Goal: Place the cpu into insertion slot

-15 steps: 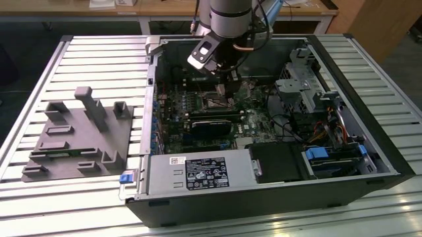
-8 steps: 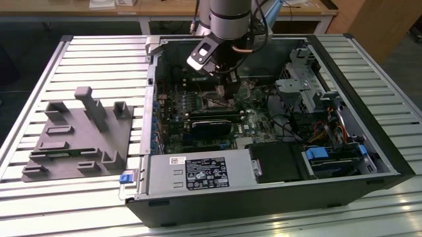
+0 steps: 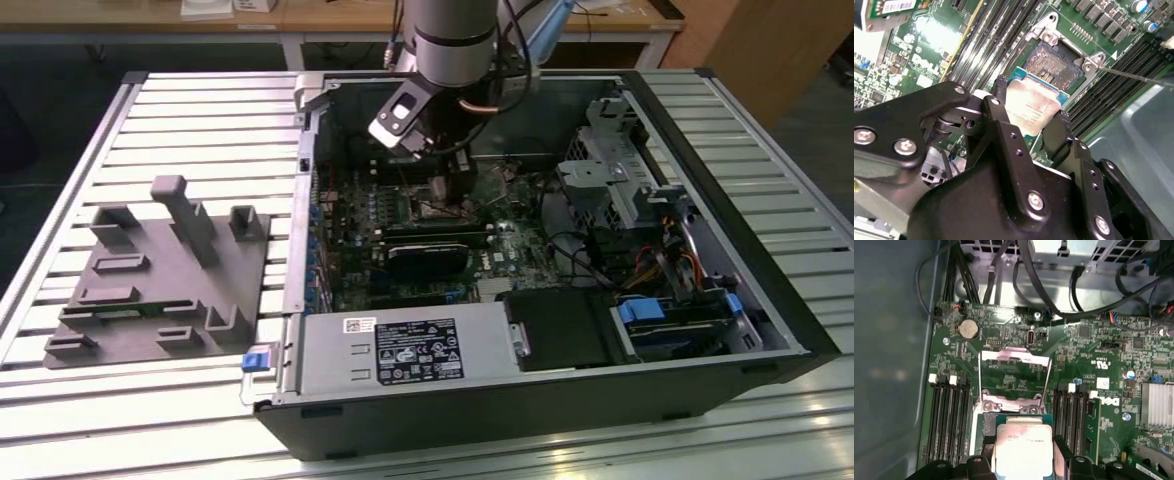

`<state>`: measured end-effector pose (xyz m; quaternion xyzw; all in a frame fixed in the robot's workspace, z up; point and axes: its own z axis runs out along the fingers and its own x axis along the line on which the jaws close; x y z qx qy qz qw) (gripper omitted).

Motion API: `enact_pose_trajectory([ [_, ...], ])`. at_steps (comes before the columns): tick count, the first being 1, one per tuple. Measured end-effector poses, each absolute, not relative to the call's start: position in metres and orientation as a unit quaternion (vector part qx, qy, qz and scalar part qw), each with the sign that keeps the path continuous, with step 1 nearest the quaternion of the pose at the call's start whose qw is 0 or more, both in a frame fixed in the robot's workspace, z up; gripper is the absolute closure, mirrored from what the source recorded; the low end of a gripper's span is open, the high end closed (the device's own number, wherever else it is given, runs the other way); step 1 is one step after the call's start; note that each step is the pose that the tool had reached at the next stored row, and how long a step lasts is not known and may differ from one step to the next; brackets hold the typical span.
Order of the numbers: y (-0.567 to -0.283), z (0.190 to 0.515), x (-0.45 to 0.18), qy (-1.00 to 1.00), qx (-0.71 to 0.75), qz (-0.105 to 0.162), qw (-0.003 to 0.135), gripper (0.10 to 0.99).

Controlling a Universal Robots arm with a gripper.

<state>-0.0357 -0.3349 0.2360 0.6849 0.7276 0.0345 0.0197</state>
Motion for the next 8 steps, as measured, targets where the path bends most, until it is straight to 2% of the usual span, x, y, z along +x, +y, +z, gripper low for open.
enact_pose_trajectory([
  [8,-0.3321,0.2274,-0.0398,0.728,0.685,0.034,0.020,0.549],
])
